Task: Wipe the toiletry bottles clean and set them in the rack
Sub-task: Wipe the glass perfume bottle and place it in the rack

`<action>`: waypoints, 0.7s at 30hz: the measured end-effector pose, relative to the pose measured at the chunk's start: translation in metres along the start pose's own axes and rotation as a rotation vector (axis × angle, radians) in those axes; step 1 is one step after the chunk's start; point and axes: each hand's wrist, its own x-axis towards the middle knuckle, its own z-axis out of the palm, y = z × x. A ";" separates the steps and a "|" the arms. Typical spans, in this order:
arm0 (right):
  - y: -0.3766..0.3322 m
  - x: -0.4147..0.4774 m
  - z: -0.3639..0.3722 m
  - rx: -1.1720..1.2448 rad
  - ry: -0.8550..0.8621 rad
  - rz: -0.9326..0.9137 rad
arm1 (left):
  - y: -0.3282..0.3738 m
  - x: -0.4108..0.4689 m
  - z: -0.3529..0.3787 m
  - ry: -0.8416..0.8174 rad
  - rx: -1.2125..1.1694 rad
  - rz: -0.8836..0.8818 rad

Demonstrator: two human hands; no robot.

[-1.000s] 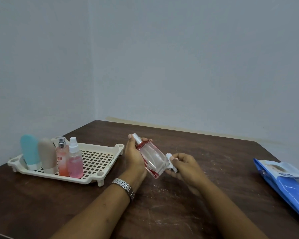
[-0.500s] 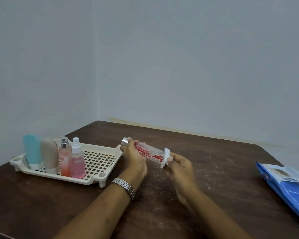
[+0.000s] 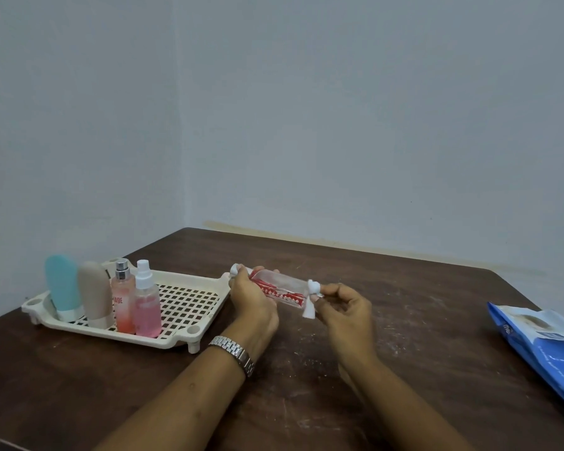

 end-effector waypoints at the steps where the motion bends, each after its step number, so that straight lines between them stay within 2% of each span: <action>1: 0.000 0.003 -0.004 -0.006 0.034 0.009 | -0.002 -0.004 0.002 -0.016 0.005 -0.018; 6: 0.002 0.015 -0.017 0.032 0.113 0.108 | -0.012 -0.013 0.006 -0.045 -0.002 0.031; 11: 0.000 0.001 -0.003 0.062 -0.057 0.073 | 0.000 -0.010 0.004 0.036 -0.011 0.117; 14: -0.002 -0.004 0.003 -0.015 -0.129 -0.091 | 0.007 -0.005 0.003 0.067 -0.039 0.158; 18: 0.003 -0.002 0.001 -0.579 -0.095 -0.577 | 0.002 -0.008 0.003 0.043 0.022 0.163; 21: 0.001 -0.001 -0.001 -0.751 -0.069 -0.720 | -0.003 -0.013 0.004 -0.017 0.102 0.191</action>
